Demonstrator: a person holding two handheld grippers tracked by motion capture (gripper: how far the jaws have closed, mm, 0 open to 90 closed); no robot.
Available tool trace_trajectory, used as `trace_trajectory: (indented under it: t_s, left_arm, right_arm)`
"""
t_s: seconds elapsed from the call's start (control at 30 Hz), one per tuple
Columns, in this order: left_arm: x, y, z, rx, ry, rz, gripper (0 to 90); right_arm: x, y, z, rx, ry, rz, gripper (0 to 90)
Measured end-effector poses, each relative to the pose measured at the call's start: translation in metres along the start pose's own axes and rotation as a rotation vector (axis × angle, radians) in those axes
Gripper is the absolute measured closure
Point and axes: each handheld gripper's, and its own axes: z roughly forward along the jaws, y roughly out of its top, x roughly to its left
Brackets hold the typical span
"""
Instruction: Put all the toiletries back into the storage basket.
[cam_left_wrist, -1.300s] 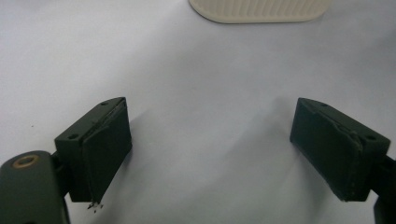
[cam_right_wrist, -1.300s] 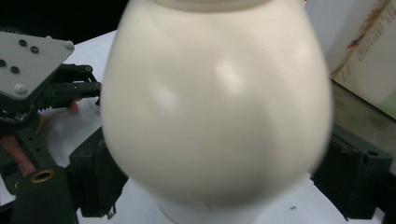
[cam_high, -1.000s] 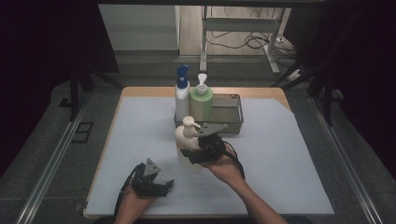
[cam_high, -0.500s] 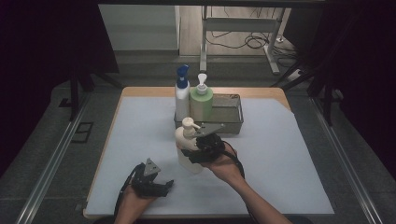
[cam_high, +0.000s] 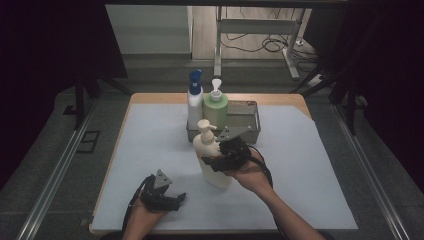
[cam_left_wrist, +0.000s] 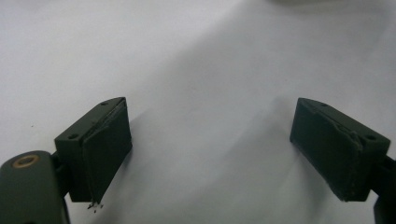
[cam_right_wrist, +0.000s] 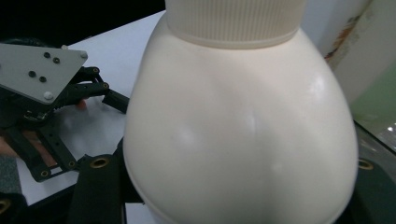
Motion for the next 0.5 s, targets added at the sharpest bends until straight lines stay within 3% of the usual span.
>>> trace_trajectory:
  t_s: [0.5]
  left_arm:
    - [0.000, 0.000, 0.000, 0.000, 0.000, 0.000, 12.3]
  right_arm:
    - [-0.019, 0.013, -0.036, -0.016, -0.031, 0.018, 37.0]
